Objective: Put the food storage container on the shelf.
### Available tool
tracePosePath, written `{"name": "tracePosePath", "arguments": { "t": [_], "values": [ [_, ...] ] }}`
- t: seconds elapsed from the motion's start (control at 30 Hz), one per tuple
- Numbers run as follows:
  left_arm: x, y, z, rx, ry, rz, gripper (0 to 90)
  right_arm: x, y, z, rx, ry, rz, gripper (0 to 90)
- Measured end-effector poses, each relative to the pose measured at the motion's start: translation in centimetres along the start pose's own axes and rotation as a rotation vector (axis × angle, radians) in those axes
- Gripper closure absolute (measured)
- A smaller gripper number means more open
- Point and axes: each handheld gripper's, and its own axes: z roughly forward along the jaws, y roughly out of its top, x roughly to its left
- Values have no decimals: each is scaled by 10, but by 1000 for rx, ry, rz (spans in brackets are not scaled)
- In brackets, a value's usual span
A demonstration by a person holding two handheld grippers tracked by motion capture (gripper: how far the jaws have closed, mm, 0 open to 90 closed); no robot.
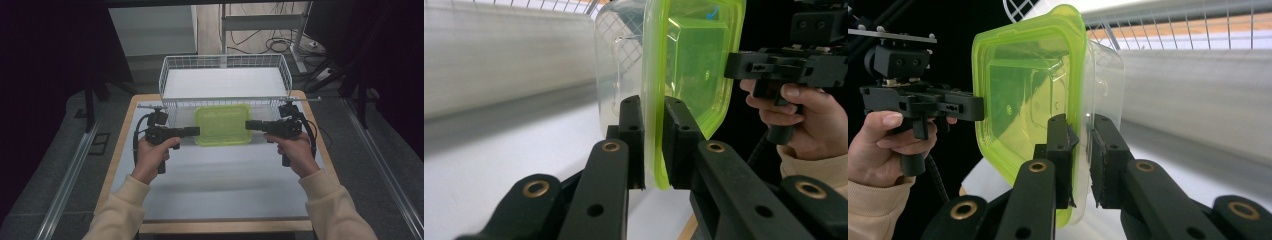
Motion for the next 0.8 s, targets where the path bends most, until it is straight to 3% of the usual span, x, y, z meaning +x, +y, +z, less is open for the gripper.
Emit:
{"name": "tracePosePath", "arguments": {
  "t": [0.17,0.43,0.8],
  "values": [
    [1,23,0,-7,-7,3,812,-1,21,1,-19,2,-10,803],
    [2,45,2,-5,-2,17,812,-7,42,2,-37,6,-1,803],
    [11,76,10,7,-20,-4,812,-19,68,5,-41,6,37,803]
  ]
}}
